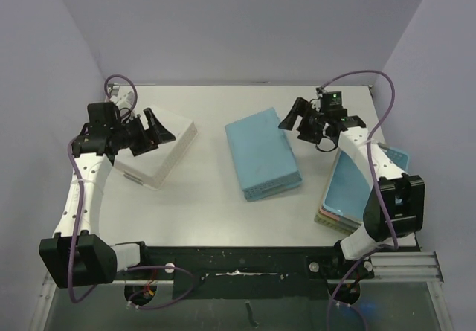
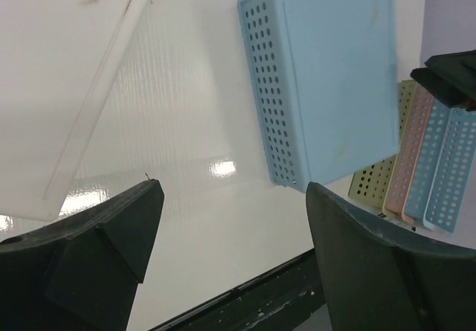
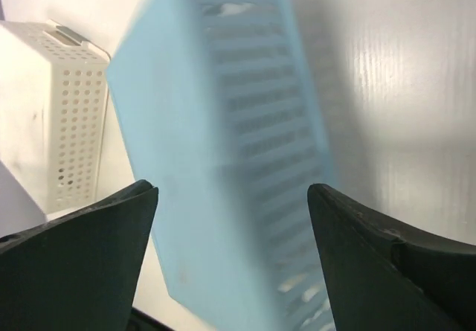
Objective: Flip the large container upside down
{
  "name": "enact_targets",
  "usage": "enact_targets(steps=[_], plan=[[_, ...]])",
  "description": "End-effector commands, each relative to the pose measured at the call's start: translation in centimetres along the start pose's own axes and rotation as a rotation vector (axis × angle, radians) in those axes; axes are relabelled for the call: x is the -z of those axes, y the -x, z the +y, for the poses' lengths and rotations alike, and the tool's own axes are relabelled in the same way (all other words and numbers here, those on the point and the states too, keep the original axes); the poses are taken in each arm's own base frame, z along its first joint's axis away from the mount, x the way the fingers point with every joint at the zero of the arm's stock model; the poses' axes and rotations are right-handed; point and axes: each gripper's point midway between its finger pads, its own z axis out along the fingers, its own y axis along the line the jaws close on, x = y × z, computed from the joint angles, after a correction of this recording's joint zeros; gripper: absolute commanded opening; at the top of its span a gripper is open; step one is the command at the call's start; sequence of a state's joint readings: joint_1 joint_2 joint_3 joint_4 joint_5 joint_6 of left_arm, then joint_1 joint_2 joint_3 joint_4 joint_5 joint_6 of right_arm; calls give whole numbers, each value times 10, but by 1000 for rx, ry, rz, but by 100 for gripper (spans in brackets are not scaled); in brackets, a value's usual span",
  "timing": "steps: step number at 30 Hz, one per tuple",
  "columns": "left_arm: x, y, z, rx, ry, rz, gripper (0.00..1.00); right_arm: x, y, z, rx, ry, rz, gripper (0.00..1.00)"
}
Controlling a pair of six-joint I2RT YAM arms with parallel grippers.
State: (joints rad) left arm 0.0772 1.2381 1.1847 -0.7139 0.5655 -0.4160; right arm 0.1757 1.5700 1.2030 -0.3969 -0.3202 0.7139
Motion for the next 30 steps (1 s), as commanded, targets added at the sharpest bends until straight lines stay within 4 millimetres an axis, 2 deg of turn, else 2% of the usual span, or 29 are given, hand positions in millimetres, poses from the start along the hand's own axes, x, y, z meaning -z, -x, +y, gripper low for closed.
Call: enact_targets(steps=[1, 4, 7, 10, 13, 16, 20, 25, 30], plan=[[11, 5, -8, -69, -11, -26, 78, 49, 43, 13, 195, -114, -118, 91], [10, 0, -8, -72, -17, -22, 78, 93, 69, 4, 232, -267, -236, 93], [4, -16, -24, -130, -62, 27, 78, 138, 78, -19, 235, -443, -338, 94], [-14, -40, -53, -229, -36, 60, 79, 168, 64, -45, 222, -568, -375, 95], [-36, -72, -95, -262, -118, 91, 79, 186, 40, -72, 177, -649, -376, 97], [-61, -105, -129, -275, -216, 125, 81, 191, 18, -87, 138, -641, -359, 98], [-97, -152, -149, -421, -148, 153, 84, 187, 3, -88, 100, -595, -343, 99], [-129, -177, -167, -428, -188, 160, 86, 177, 6, -79, 60, -529, -365, 98], [-154, -186, -164, -375, -187, 110, 86, 160, -1, -87, 58, -527, -341, 97]])
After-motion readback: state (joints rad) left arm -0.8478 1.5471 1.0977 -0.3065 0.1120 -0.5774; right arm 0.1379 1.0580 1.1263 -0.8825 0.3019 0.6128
